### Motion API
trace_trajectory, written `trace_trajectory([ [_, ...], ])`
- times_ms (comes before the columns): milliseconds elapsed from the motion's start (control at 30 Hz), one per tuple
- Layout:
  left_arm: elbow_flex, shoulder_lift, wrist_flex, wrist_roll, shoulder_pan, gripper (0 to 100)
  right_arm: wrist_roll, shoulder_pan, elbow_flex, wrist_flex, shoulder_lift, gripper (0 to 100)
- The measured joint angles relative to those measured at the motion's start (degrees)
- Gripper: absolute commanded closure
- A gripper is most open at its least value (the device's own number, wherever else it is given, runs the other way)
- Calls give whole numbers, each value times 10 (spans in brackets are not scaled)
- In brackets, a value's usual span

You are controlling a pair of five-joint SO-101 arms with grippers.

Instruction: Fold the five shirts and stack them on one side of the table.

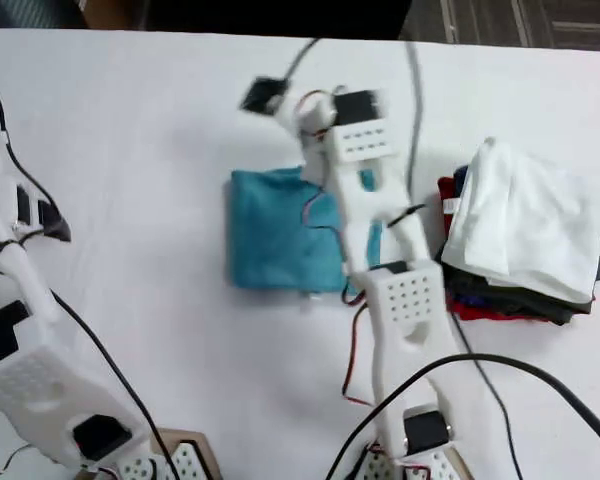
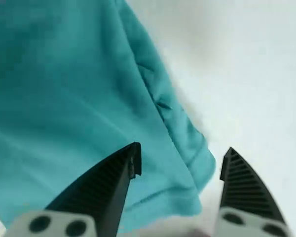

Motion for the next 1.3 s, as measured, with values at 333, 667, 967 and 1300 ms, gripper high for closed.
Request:
trace_trajectory([
  [333, 0, 0, 0, 0, 0, 729, 0, -16, 22, -96, 46, 678],
  [667, 0, 0, 0, 0, 0, 729, 0, -4, 19, -120, 109, 676],
  [967, 0, 0, 5, 4, 0, 729, 36, -2, 5, -77, 117, 827],
  [1300, 0, 0, 10, 7, 0, 729, 100, 16, 19, -1, 121, 974],
])
